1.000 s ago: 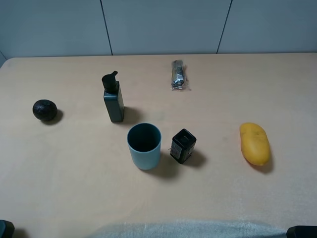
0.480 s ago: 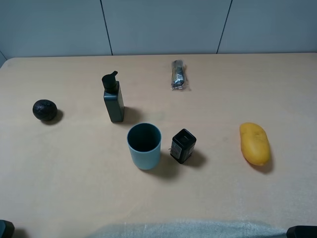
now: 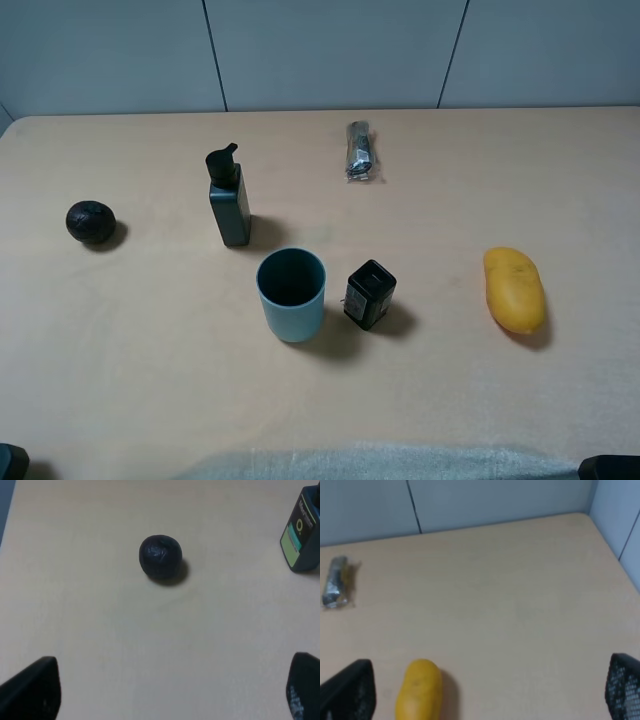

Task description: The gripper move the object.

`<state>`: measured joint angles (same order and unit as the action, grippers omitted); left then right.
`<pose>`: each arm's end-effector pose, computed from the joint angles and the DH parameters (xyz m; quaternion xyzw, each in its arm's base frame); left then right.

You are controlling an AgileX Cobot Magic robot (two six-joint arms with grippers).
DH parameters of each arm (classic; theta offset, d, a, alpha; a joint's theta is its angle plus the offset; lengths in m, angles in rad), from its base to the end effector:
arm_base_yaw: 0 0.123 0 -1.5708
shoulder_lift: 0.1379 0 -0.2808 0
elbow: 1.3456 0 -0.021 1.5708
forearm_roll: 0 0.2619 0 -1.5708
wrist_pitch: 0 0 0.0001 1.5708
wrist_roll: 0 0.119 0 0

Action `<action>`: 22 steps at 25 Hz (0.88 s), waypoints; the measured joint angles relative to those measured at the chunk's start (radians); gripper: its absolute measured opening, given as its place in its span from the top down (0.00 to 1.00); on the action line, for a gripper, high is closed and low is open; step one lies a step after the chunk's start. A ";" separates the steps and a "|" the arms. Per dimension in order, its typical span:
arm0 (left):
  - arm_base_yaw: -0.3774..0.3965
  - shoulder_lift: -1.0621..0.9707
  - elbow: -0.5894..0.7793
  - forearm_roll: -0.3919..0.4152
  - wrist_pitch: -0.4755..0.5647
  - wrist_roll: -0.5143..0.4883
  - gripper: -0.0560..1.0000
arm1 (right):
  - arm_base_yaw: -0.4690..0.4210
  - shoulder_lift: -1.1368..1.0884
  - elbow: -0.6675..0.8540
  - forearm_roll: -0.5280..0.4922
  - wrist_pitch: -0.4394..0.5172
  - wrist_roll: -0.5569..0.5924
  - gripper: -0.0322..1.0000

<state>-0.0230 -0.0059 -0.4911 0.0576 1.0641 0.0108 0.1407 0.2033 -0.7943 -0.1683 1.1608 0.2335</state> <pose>0.0341 0.0052 0.2671 0.0133 0.8544 0.0256 0.5188 0.0328 -0.0138 0.3435 0.0508 0.8511 0.0141 0.5223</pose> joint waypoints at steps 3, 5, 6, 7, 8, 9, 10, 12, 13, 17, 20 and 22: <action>0.000 0.000 0.000 0.000 0.000 0.000 0.09 | -0.033 -0.054 0.090 0.010 -0.041 -0.026 0.30; 0.000 0.000 0.000 0.000 0.000 0.000 0.09 | -0.057 -0.092 0.146 0.031 -0.072 -0.068 0.30; 0.000 0.000 0.000 0.000 0.000 0.000 0.09 | -0.070 -0.115 0.167 0.048 -0.084 -0.087 0.30; 0.000 0.000 0.000 0.000 0.000 0.000 0.09 | -0.081 -0.139 0.190 0.068 -0.098 -0.109 0.30; 0.000 0.000 0.000 0.000 0.000 0.000 0.09 | -0.090 -0.160 0.211 0.084 -0.111 -0.129 0.30; 0.000 0.000 0.000 0.000 0.000 0.000 0.09 | -0.099 -0.184 0.232 0.100 -0.125 -0.148 0.30; 0.000 0.000 0.000 0.000 0.000 0.000 0.09 | -0.107 -0.200 0.248 0.113 -0.132 -0.162 0.30; 0.000 0.000 0.000 0.000 0.000 0.000 0.09 | -0.117 -0.208 0.282 0.132 -0.140 -0.177 0.30; 0.000 0.000 0.000 0.000 0.000 0.000 0.09 | -0.118 -0.208 0.293 0.136 -0.139 -0.180 0.30; 0.000 0.000 0.000 0.000 0.000 0.000 0.09 | -0.118 -0.208 0.302 0.140 -0.135 -0.186 0.30; 0.000 0.000 0.000 0.000 0.000 0.000 0.09 | -0.118 -0.208 0.302 0.140 -0.135 -0.187 0.30; 0.000 0.000 0.000 0.000 0.000 0.000 0.09 | -0.118 -0.208 0.302 0.140 -0.135 -0.187 0.30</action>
<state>-0.0230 -0.0059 -0.4911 0.0576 1.0641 0.0108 0.0227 -0.0052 -0.4928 -0.0287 1.0257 0.0469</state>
